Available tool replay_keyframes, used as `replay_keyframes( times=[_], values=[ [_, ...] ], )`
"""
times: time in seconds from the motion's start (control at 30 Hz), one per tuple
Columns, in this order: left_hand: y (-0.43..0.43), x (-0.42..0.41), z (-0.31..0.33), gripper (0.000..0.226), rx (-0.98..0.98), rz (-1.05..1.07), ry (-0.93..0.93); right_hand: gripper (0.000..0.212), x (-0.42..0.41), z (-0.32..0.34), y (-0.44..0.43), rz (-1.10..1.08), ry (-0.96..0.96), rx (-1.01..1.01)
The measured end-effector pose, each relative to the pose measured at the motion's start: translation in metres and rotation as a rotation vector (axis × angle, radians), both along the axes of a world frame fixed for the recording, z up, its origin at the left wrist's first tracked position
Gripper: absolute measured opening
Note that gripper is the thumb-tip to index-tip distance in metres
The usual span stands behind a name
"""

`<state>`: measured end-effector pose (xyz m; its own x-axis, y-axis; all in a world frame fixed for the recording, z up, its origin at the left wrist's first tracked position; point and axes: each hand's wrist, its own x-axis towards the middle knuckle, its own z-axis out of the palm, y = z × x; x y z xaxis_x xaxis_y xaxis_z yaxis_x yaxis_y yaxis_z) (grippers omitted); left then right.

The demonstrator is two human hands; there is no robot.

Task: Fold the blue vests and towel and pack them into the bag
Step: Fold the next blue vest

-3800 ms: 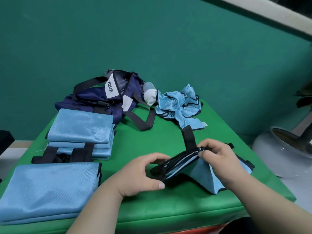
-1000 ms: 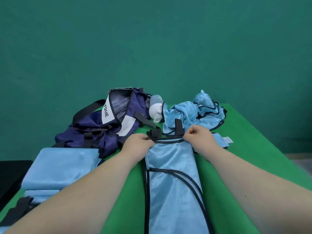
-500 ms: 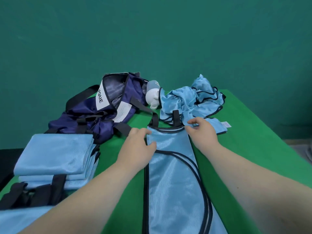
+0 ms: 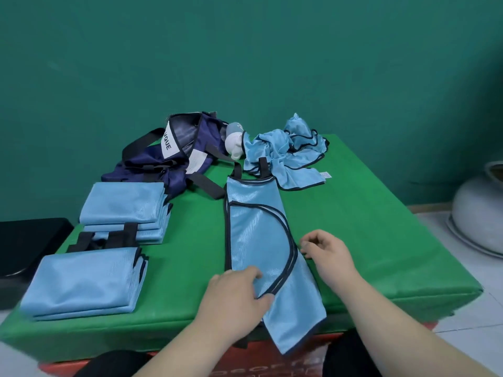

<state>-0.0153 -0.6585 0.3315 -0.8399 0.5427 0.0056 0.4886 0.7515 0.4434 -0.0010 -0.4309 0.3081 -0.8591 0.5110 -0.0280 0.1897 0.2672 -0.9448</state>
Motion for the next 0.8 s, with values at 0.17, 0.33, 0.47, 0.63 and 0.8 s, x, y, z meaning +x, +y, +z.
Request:
replay_keyframes(
  times=[0.17, 0.33, 0.47, 0.63, 0.8],
  values=[
    [0.007, 0.013, 0.002, 0.048, 0.059, 0.038, -0.025, 0.017, 0.036, -0.001, -0.008, 0.035, 0.023, -0.039],
    [-0.008, -0.014, 0.014, 0.055, 0.234, 0.182, -0.122, 0.022, 0.055, -0.003, -0.01, 0.087, 0.039, -0.04],
    [-0.025, -0.036, 0.008, 0.047, 0.121, 0.173, -0.111, 0.015, 0.064, -0.008, -0.018, 0.23, 0.058, 0.218],
    [-0.043, -0.019, -0.01, 0.026, 0.168, 0.076, 0.106, 0.011, 0.07, -0.012, -0.019, 0.424, 0.106, 0.504],
    [-0.063, -0.001, -0.021, 0.036, 0.138, -0.324, 0.148, 0.022, 0.074, -0.014, -0.015, 0.497, 0.123, 0.605]
  ],
)
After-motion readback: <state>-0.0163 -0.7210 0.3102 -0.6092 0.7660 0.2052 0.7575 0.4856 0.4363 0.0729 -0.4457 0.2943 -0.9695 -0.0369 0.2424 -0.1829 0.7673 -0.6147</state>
